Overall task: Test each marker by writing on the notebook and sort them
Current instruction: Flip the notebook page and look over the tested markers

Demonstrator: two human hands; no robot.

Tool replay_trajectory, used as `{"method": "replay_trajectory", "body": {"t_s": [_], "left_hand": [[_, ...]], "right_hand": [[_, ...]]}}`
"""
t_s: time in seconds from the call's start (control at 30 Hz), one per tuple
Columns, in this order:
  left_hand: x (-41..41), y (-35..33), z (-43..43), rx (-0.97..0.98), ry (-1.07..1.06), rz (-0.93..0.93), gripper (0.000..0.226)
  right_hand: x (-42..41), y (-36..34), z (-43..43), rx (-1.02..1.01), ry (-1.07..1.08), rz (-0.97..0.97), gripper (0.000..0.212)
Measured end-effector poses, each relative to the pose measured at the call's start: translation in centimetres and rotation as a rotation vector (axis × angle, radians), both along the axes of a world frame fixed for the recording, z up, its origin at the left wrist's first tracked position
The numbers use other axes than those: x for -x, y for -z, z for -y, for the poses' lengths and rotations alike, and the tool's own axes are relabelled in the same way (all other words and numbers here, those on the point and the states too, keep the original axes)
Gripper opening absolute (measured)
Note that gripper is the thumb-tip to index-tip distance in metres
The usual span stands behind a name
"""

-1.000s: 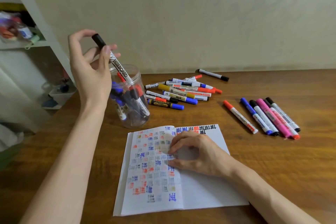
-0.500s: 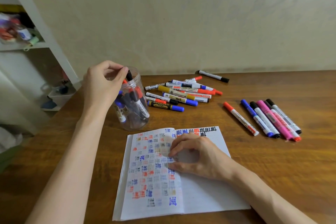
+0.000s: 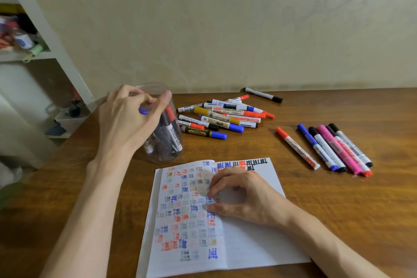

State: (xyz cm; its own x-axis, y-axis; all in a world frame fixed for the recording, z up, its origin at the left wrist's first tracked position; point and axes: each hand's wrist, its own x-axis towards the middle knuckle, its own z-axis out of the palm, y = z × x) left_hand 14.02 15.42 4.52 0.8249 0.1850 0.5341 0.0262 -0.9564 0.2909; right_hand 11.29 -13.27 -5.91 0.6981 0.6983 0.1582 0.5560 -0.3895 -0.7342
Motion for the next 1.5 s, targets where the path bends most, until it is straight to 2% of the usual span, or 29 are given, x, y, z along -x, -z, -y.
{"method": "replay_trajectory", "body": {"t_s": [0.17,0.27,0.4,0.47,0.53,0.6,0.67,0.73,0.83,1.03,1.17,1.33,1.43,1.5], "left_hand": [[-0.3,0.2,-0.1,0.012,0.0,-0.037,0.091],[-0.3,0.7,0.8,0.035,0.013,0.113,0.085],[0.5,1.4,4.6,0.048,0.146,0.561,0.042],[1.1,2.1,7.3,0.079,0.294,0.642,0.023],[0.8,3.5,9.1,0.152,0.432,0.496,0.018],[-0.2,4.8,9.9,0.208,0.467,0.18,0.027],[-1.8,6.5,10.2,0.129,0.433,-0.134,0.041],[-3.1,7.8,10.5,-0.017,0.391,-0.333,0.051],[-4.6,8.7,11.0,-0.148,0.38,-0.368,0.05],[-5.6,8.4,11.6,-0.179,0.362,-0.387,0.028],[-4.3,7.5,12.2,-0.036,0.453,-0.186,0.024],[-2.1,5.3,13.4,0.234,0.548,0.05,0.022],[-0.6,4.3,13.9,0.597,0.578,0.132,0.025],[0.0,4.3,14.2,0.788,0.611,0.106,0.028]], "right_hand": [[0.1,-0.2,0.0,-0.004,0.0,-0.004,0.028],[0.1,-0.2,0.1,-0.011,0.003,-0.004,0.027],[0.1,-0.1,0.1,-0.018,0.009,-0.015,0.027],[0.1,-0.1,0.1,-0.021,0.012,-0.024,0.026],[0.0,0.0,0.2,-0.043,0.016,-0.048,0.024],[0.0,0.0,0.3,-0.084,0.026,-0.069,0.022],[-0.1,0.1,0.5,-0.118,0.055,-0.081,0.02],[-0.2,0.2,0.8,-0.137,0.1,-0.085,0.017],[-0.5,0.2,1.1,-0.169,0.152,-0.07,0.013],[-1.2,0.0,1.9,-0.229,0.302,-0.042,0.007],[-1.7,0.0,2.3,-0.257,0.414,-0.029,0.006],[-1.9,-0.2,2.5,-0.237,0.528,-0.137,0.017],[-1.8,-0.6,2.2,-0.308,0.569,-0.308,0.021],[-1.7,-1.0,1.9,-0.517,0.573,-0.543,0.035]]}}
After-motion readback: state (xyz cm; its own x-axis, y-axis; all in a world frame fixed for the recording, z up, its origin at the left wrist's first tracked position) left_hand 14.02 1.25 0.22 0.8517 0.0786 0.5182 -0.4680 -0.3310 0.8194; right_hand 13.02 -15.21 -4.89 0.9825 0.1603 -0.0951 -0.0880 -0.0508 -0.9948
